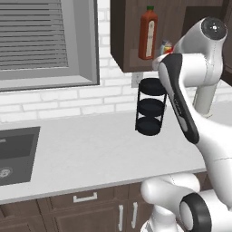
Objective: Put the shaker and condiment bottle from the counter next to their counterparts in the cabinet.
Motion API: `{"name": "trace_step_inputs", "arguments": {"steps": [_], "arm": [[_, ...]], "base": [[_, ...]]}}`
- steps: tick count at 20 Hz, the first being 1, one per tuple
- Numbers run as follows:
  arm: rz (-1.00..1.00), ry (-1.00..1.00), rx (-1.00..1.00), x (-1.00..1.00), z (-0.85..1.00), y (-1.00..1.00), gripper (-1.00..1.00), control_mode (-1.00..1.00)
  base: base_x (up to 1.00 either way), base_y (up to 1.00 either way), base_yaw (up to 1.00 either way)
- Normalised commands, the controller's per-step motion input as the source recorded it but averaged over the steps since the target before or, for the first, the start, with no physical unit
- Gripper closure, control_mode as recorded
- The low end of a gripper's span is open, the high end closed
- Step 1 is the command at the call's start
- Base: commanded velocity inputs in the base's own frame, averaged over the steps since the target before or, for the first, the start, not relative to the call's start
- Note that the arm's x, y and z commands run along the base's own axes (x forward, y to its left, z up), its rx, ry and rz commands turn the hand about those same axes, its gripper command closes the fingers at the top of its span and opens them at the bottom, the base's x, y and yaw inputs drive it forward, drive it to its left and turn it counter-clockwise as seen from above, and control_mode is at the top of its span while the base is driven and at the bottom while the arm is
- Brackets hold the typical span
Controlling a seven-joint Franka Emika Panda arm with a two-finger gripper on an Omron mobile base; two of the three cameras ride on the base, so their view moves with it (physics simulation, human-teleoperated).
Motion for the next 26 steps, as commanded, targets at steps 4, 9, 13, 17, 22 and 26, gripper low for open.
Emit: {"name": "trace_step_inputs", "arguments": {"steps": [4,9,13,17,22,26], "arm": [[0.0,0.0,0.1,0.14,0.22,0.0,1.0,-1.0],[0.0,0.0,0.01,0.22,0.08,0.0,1.0,-1.0],[0.0,0.0,-0.01,0.16,0.0,0.11,1.0,-1.0],[0.0,-0.03,-0.01,0.2,0.0,0.15,1.0,-1.0],[0.0,-0.04,0.0,0.19,0.0,0.06,1.0,-1.0],[0.0,-0.01,0.0,0.21,0.0,0.0,1.0,-1.0]], "base": [[0.0,0.0,0.0],[0.0,0.0,0.0],[0.0,0.0,0.0],[0.0,0.0,0.0],[0.0,0.0,0.0],[0.0,0.0,0.0]]}}
